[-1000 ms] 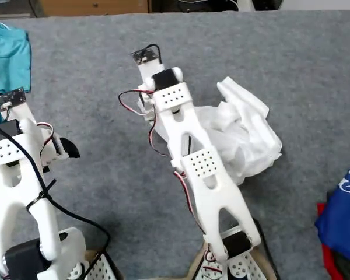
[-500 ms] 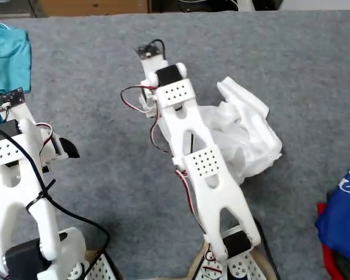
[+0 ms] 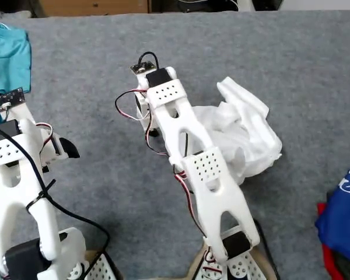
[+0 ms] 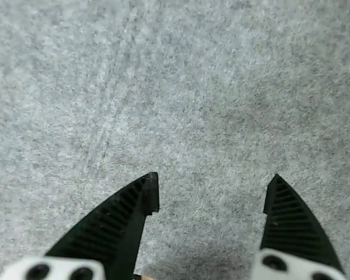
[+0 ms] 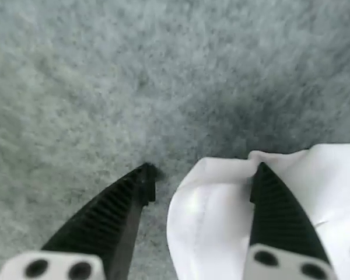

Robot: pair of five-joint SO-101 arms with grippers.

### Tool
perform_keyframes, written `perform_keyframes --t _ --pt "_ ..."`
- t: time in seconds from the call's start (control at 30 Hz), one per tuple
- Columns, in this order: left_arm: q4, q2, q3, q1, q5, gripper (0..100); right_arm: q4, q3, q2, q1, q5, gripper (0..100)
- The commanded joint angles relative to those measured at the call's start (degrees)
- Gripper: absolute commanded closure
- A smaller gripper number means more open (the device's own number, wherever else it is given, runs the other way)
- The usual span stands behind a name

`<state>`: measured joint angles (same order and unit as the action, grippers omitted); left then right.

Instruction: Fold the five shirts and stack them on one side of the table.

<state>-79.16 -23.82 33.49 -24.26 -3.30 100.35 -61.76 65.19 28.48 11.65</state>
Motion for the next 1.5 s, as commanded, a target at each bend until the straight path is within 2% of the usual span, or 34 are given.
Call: perform_keyframes --t 0.0,0.27,0.53,0.6,0.8,1.0,1.17,1.47 --pt "-0.53 -1.45 -0.35 -0.35 0.26 70 -1.58 -0.84 -0.57 -0.48 0.79 72.7" --pt "-1.67 -1.45 0.09 -0.09 0.35 70 -1.93 -11.30 2.07 -0.48 0.35 72.8" --pt "-1.58 -1.45 2.73 -0.44 0.18 70 -1.93 -15.52 9.01 -0.40 0.44 73.1" --pt "-1.58 -1.45 2.73 -0.44 0.18 70 -1.93 -17.01 10.68 -0.40 0.44 76.4" --pt "-1.58 -1.45 2.29 -0.35 0.18 70 -1.58 -22.73 13.05 -0.57 0.35 94.9" --pt "-1.67 -1.45 2.20 -0.44 0.18 70 -1.23 -25.54 12.88 -1.10 0.44 95.8" --pt "-1.67 -1.54 2.55 -0.44 0.18 70 1.93 -33.80 12.88 -2.68 0.70 96.6" --pt "-1.41 -1.54 2.11 0.09 0.26 70 1.67 -33.80 -4.09 -4.18 2.37 99.3"
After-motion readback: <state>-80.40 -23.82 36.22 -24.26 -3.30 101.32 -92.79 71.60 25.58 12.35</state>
